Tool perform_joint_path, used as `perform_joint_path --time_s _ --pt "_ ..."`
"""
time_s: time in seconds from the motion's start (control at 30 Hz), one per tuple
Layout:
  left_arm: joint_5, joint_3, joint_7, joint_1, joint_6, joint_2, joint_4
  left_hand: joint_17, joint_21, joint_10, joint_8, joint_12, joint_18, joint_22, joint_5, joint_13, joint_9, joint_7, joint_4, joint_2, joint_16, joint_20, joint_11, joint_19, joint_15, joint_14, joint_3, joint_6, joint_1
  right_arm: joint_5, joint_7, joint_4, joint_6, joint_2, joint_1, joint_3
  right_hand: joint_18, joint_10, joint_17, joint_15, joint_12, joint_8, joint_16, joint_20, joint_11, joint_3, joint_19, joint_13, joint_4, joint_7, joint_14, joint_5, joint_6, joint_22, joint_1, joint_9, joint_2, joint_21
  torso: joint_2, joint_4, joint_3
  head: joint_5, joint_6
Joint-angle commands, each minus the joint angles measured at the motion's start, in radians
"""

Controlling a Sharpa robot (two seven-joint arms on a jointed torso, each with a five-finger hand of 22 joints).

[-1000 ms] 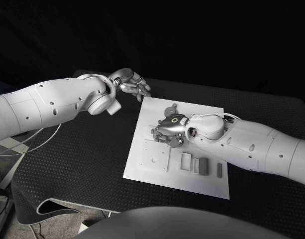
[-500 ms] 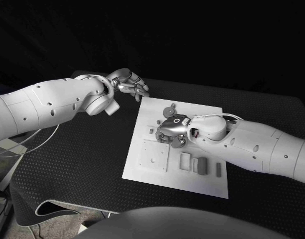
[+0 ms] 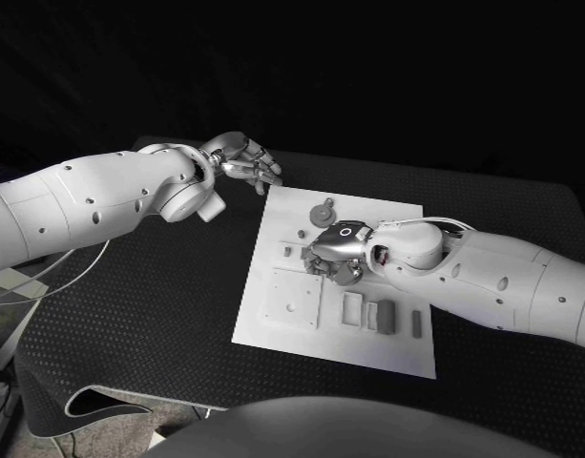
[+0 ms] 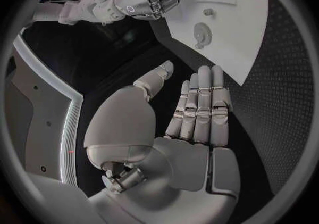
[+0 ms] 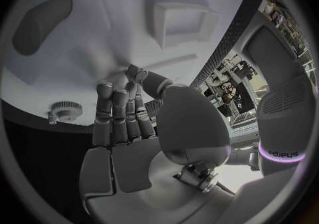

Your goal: Assemble the parts on the task board

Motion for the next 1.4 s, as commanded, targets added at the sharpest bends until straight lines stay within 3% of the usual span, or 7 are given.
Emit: perform_joint_path --time_s 0.03,0.27,0.57,0.83,1.3,1.4 --pt "-0.001 0.001 0.005 0.002 0.013 0.001 0.001 0.001 0.004 -0.002 0.006 -0.003 0.002 -0.002 0.002 0.001 -0.002 0.0 0.005 0.007 -0.005 -0.002 0.002 0.006 0.0 0.005 0.0 -0.007 -0.002 0.004 -0.036 0.0 0.028 -0.02 -0.001 -0.003 0.02 0.005 -0.002 -0.005 0.006 -0.004 0.005 -0.004 -0.002 -0.004 0.005 -0.001 0.0 0.006 0.001 0.004 -0.006 0.017 -0.011 -0.001 0.001 0.004 0.0 -0.0037 0.0002 -0.003 0.0" --pt "-0.001 0.001 0.002 0.002 0.022 -0.002 -0.004 0.002 0.004 -0.003 0.006 -0.003 0.003 -0.002 0.002 0.001 -0.002 0.0 0.006 0.007 -0.005 -0.002 0.002 0.006 0.0 0.005 0.0 -0.007 -0.002 0.015 -0.043 0.027 -0.004 -0.046 0.0 -0.003 0.02 0.007 -0.003 -0.006 0.009 -0.012 0.006 -0.004 -0.002 -0.006 0.007 -0.003 0.001 0.008 0.002 0.004 -0.016 0.017 -0.018 -0.005 -0.001 0.005 -0.001 -0.006 0.0023 -0.005 0.0" --pt "-0.002 0.001 -0.004 0.002 0.028 -0.007 -0.006 0.003 0.004 -0.003 0.006 -0.003 0.002 -0.002 0.002 0.001 -0.002 0.0 0.007 0.008 -0.006 -0.002 0.002 0.007 0.0 0.005 0.0 -0.008 -0.002 0.029 -0.043 0.033 -0.029 -0.059 0.0 -0.003 0.02 0.008 -0.004 -0.006 0.01 -0.012 0.007 -0.004 -0.003 -0.006 0.009 -0.003 0.001 0.01 0.004 0.004 -0.015 0.017 -0.021 -0.005 -0.004 0.005 0.0 -0.0033 0.0029 -0.012 0.0" --pt "-0.004 0.0 -0.004 0.001 0.029 -0.009 -0.005 0.004 0.003 -0.004 0.006 -0.003 0.003 -0.002 0.002 0.001 -0.002 0.0 0.007 0.009 -0.007 -0.002 0.002 0.006 0.0 0.005 0.001 -0.008 -0.001 0.061 -0.034 0.055 -0.087 -0.081 0.007 -0.003 0.02 0.012 -0.006 -0.007 0.013 -0.015 0.008 -0.005 -0.004 -0.007 0.014 -0.005 0.002 0.011 0.007 0.004 -0.018 0.016 -0.026 -0.007 -0.005 0.006 0.0 -0.0044 0.0018 -0.016 0.001" --pt "-0.005 0.0 -0.004 0.001 0.028 -0.016 -0.001 0.005 0.003 -0.004 0.007 -0.003 0.003 -0.002 0.002 0.001 -0.002 0.0 0.007 0.009 -0.008 -0.002 0.002 0.006 0.0 0.005 0.002 -0.008 0.001 0.157 -0.027 0.111 -0.097 -0.128 0.021 0.002 0.02 0.017 -0.012 -0.01 0.017 -0.019 0.009 -0.007 -0.007 -0.026 0.024 -0.012 0.006 0.017 0.015 0.002 -0.021 0.014 -0.068 -0.008 -0.02 0.005 0.0 -0.0032 0.0009 -0.026 0.006" --pt "-0.006 0.0 -0.004 0.001 0.028 -0.017 -0.001 0.005 0.003 -0.004 0.007 -0.003 0.003 -0.002 0.002 0.001 -0.002 0.0 0.006 0.009 -0.008 -0.002 0.002 0.006 0.0 0.005 0.002 -0.008 0.001 0.176 -0.027 0.127 -0.098 -0.144 0.025 0.006 0.02 0.018 -0.014 -0.008 0.019 -0.016 0.01 -0.01 -0.003 -0.061 0.027 -0.015 0.005 0.036 0.016 0.001 -0.014 0.014 -0.103 -0.007 -0.022 0.005 0.0 -0.0025 0.0006 -0.027 0.006"
